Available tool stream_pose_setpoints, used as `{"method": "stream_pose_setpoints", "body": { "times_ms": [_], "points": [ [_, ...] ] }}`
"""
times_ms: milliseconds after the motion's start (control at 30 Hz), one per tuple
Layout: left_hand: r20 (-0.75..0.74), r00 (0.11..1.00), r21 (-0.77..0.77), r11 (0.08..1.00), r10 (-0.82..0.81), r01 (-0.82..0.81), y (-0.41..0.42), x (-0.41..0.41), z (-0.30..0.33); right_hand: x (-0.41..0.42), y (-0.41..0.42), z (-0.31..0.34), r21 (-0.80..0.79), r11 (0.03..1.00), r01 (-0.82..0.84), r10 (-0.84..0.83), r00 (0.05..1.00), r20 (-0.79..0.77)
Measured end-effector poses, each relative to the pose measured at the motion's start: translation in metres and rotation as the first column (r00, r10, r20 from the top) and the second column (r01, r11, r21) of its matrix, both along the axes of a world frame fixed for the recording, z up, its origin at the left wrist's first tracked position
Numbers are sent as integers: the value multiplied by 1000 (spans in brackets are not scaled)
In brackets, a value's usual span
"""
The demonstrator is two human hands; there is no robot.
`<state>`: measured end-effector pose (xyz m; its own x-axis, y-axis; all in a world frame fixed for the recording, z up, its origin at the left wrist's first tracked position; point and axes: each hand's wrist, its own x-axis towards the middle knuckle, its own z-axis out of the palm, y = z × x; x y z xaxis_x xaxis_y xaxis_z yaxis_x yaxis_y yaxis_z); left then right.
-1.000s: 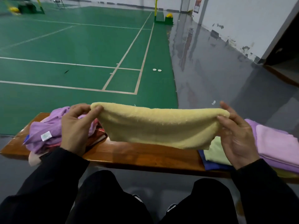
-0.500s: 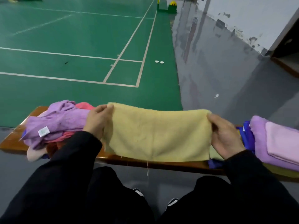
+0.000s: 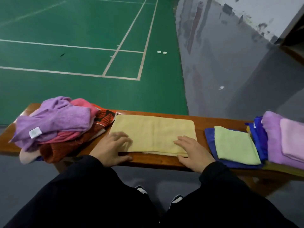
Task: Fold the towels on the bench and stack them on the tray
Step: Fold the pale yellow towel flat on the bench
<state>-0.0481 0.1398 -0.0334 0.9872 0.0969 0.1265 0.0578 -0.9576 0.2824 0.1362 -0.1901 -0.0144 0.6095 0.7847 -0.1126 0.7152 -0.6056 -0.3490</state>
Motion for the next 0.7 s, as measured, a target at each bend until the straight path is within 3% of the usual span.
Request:
{"method": "stream_pose_setpoints", "body": {
  "times_ms": [133,233,467,567,700],
  "points": [
    [100,988,39,993,-117,114,6,-5,2,8,-10,-12,12,997,-75,72,979,189],
    [87,986,127,983,-142,131,10,-5,-2,8,-13,-17,20,994,-105,95,951,293],
    [45,999,176,984,7,-15,1,2,2,-1,-3,-8,92,996,-7,-14,973,230],
    [91,991,97,989,100,-109,0,2,3,2,-5,-5,85,996,-17,-2,978,209],
    [82,996,206,977,45,-61,0,1,3,4,-5,0,-65,993,-96,107,975,196]
  ]
}}
